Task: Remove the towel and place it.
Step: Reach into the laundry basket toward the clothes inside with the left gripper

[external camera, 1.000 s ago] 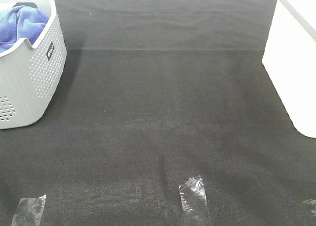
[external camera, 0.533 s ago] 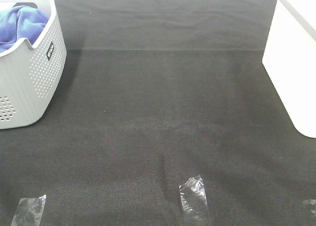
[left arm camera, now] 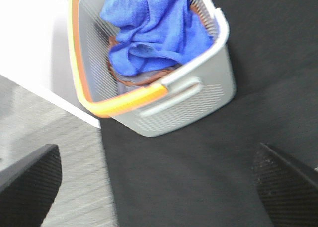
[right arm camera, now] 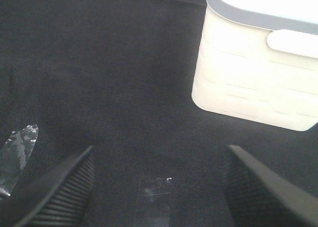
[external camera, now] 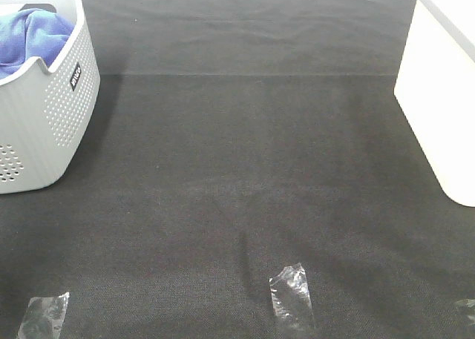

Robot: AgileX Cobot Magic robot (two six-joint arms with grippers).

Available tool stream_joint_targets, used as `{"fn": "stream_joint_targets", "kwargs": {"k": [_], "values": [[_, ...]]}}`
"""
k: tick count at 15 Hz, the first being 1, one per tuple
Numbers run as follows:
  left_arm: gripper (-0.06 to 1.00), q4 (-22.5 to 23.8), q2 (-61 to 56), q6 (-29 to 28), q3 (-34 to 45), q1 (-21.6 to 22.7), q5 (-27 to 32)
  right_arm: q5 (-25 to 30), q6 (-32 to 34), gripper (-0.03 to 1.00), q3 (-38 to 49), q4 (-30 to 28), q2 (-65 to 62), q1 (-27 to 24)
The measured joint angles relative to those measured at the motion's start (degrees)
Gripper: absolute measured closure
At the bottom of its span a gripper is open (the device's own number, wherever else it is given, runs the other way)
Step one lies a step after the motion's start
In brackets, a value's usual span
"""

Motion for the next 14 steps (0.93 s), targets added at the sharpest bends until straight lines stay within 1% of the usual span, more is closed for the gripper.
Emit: {"fn": "stream_joint_targets", "kwargs": {"k": [3, 5, 7, 9, 10, 11, 14], "values": [[-0.05, 3.9, 19.2, 11.2, -14.2, 0.0, 0.0, 0.0, 0.0, 0.25, 0.0, 0.0, 0.0, 0.0], [-0.05, 7.4, 30.9, 15.8, -23.3, 0.0, -0.1, 0.0, 0.0, 0.25, 0.0, 0.0, 0.0, 0.0], [-0.05, 11.3, 40.7, 20.3, -29.3, 0.0, -0.5, 0.0, 0.0, 0.25, 0.0, 0.0, 0.0, 0.0], [-0.05, 15.4, 49.1, 24.5, -32.8, 0.0, -0.9, 0.0, 0.0, 0.25, 0.0, 0.0, 0.0, 0.0], [-0.05, 18.0, 54.8, 27.3, -33.5, 0.0, -3.4, 0.0, 0.0, 0.25, 0.0, 0.0, 0.0, 0.0], [-0.05, 19.5, 57.9, 29.3, -33.5, 0.0, -5.4, 0.0, 0.0, 0.25, 0.0, 0.0, 0.0, 0.0], [-0.05, 21.1, 65.7, 34.0, -33.5, 0.0, -10.1, 0.0, 0.0, 0.25, 0.0, 0.0, 0.0, 0.0]]}}
